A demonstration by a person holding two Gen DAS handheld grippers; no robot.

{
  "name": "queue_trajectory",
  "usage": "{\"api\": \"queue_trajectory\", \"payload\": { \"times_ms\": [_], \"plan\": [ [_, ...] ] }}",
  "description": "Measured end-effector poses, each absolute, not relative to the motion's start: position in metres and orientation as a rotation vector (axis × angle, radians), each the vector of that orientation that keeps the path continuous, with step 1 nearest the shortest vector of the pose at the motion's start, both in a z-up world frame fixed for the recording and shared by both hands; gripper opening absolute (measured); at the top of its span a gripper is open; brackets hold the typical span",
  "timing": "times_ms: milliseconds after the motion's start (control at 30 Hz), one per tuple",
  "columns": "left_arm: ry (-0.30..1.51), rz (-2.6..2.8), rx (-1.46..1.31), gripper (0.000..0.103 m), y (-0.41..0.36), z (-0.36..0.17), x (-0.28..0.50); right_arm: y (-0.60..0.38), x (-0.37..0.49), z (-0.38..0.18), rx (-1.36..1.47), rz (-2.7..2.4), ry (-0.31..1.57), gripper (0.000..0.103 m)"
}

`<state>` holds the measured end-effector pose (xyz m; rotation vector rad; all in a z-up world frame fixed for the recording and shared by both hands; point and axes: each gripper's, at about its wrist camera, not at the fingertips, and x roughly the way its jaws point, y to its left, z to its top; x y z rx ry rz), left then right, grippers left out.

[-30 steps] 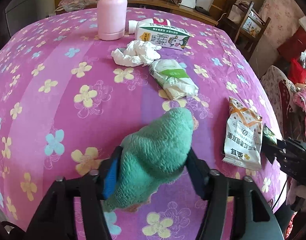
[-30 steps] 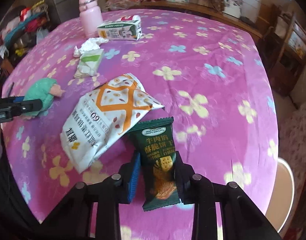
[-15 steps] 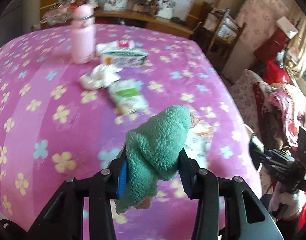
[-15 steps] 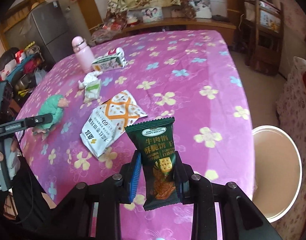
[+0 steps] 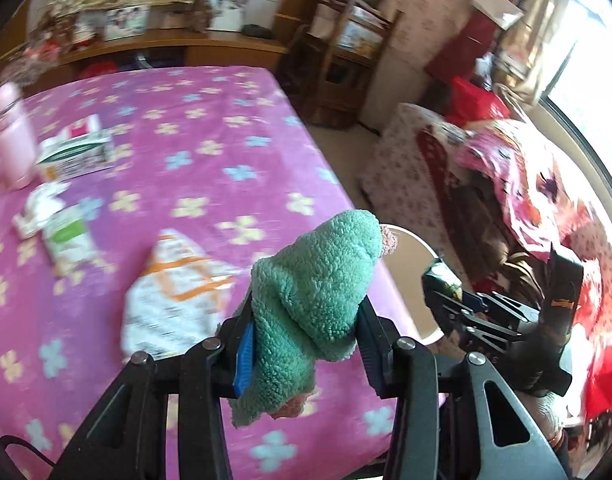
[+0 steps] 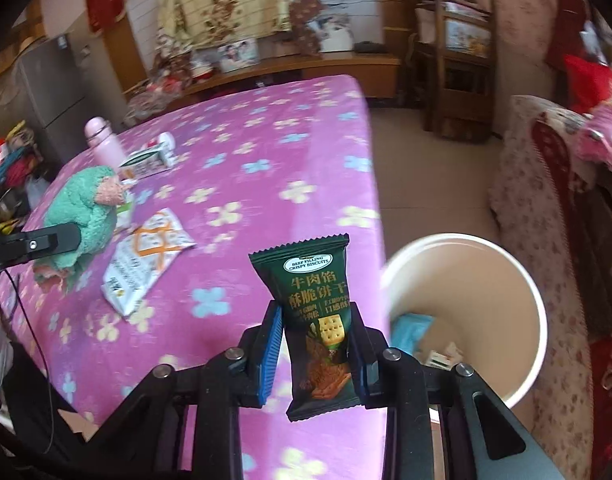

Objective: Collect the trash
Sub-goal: 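Carry both items over the bucket and open both tools to drop them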

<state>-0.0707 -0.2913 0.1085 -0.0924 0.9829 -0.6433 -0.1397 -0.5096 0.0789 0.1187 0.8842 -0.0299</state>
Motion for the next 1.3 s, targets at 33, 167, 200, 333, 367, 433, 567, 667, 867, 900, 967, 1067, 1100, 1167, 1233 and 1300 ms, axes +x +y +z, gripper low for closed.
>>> {"api": "queue_trajectory", "payload": {
  "times_ms": [33, 167, 200, 333, 367, 433, 567, 667, 867, 900, 967, 1067, 1100, 1167, 1233, 1300],
  "plan": [
    [0.985, -0.659, -0.086, 0.046, -0.302, 0.109, -0.072, -0.517, -0.143, 0.079, 0.126, -0.045, 0.881, 0.032],
    [1.008, -0.714, -0.07, 0.046, -0.346, 0.106, -0.076, -0.547, -0.152, 0.077, 0.157, -0.101, 0.877, 0.032],
    [1.017, -0.725, -0.066, 0.046, -0.356, 0.105, -0.077, -0.554, -0.155, 0.076, 0.163, -0.116, 0.876, 0.032],
    [1.034, -0.752, -0.049, 0.046, -0.386, 0.102, -0.078, -0.582, -0.162, 0.073, 0.199, -0.157, 0.876, 0.032],
    [1.036, -0.76, -0.041, 0.046, -0.394, 0.101, -0.079, -0.588, -0.163, 0.072, 0.207, -0.165, 0.876, 0.032],
    [1.043, -0.777, -0.035, 0.046, -0.406, 0.1, -0.08, -0.599, -0.165, 0.07, 0.222, -0.183, 0.876, 0.032],
    [1.057, -0.801, -0.03, 0.046, -0.43, 0.093, -0.078, -0.615, -0.164, 0.061, 0.246, -0.216, 0.883, 0.032],
    [1.086, -0.815, -0.042, 0.046, -0.445, 0.082, -0.074, -0.626, -0.164, 0.052, 0.26, -0.242, 0.898, 0.032],
    [1.118, -0.821, -0.039, 0.046, -0.466, 0.066, -0.069, -0.645, -0.162, 0.034, 0.312, -0.275, 0.914, 0.032],
    [1.124, -0.821, -0.042, 0.046, -0.469, 0.063, -0.068, -0.647, -0.162, 0.032, 0.316, -0.279, 0.915, 0.032],
    [1.131, -0.822, -0.049, 0.046, -0.472, 0.06, -0.065, -0.649, -0.16, 0.028, 0.309, -0.289, 0.921, 0.032],
    [1.136, -0.829, -0.06, 0.046, -0.477, 0.057, -0.062, -0.652, -0.159, 0.022, 0.312, -0.294, 0.931, 0.032],
    [1.138, -0.831, -0.06, 0.046, -0.479, 0.056, -0.061, -0.652, -0.158, 0.02, 0.314, -0.296, 0.934, 0.032],
    [1.14, -0.842, -0.066, 0.047, -0.482, 0.054, -0.061, -0.655, -0.158, 0.016, 0.325, -0.303, 0.937, 0.034],
    [1.143, -0.853, -0.074, 0.047, -0.484, 0.052, -0.061, -0.659, -0.158, 0.014, 0.335, -0.312, 0.939, 0.035],
    [1.147, -0.867, -0.077, 0.048, -0.486, 0.051, -0.061, -0.661, -0.158, 0.011, 0.345, -0.316, 0.939, 0.035]
  ]
}}
